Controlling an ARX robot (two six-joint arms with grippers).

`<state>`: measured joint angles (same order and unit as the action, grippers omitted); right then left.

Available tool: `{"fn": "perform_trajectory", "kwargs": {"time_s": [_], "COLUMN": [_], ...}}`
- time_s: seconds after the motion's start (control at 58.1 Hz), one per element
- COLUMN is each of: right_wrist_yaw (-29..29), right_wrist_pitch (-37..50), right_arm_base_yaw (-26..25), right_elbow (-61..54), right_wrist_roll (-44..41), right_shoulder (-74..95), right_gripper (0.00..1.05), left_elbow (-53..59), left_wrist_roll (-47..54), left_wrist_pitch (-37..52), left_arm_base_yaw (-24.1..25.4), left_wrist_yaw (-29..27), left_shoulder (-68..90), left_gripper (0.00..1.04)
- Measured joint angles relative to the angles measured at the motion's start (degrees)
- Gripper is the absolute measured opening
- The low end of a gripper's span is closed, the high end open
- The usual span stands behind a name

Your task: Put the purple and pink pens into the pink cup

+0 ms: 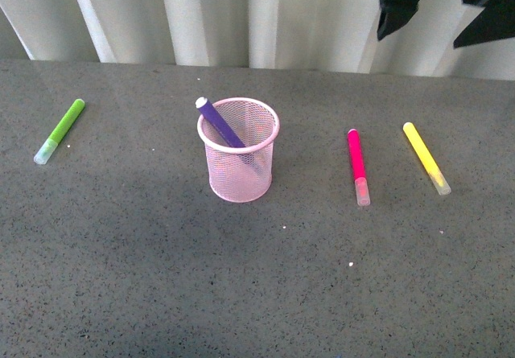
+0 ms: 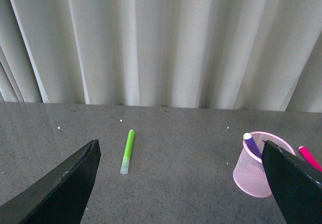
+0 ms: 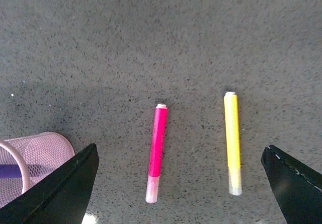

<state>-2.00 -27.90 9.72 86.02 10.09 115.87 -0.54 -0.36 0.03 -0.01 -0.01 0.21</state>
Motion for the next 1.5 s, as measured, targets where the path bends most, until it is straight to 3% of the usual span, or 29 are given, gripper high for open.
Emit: {"fn": "perform_trajectory", "kwargs": {"time_s": [0.809,1.239,1.497], "right_wrist_yaw": [-3.7,-3.8,-3.7], "right_wrist_pitch": [8.2,9.1,7.8], "right_arm_base_yaw": [4.2,2.8,1.6], "right_elbow": [0.6,5.1,6.5], "right_wrist_roll": [4.7,4.6,4.7], "right_shoulder": [18.4,22.6,23.6], "right_gripper": [0.98,0.98,0.61], "left_elbow": [0.0,0.0,0.0], "left_wrist_roll": [0.0,0.0,0.0], "left_wrist_pitch": [0.0,0.0,0.0], "left_arm_base_yaw": [0.0,0.0,0.0], "left_wrist_yaw": [0.0,0.0,0.0], "left_shoulder": [0.0,0.0,0.0], "left_gripper": [0.98,0.98,0.98]}}
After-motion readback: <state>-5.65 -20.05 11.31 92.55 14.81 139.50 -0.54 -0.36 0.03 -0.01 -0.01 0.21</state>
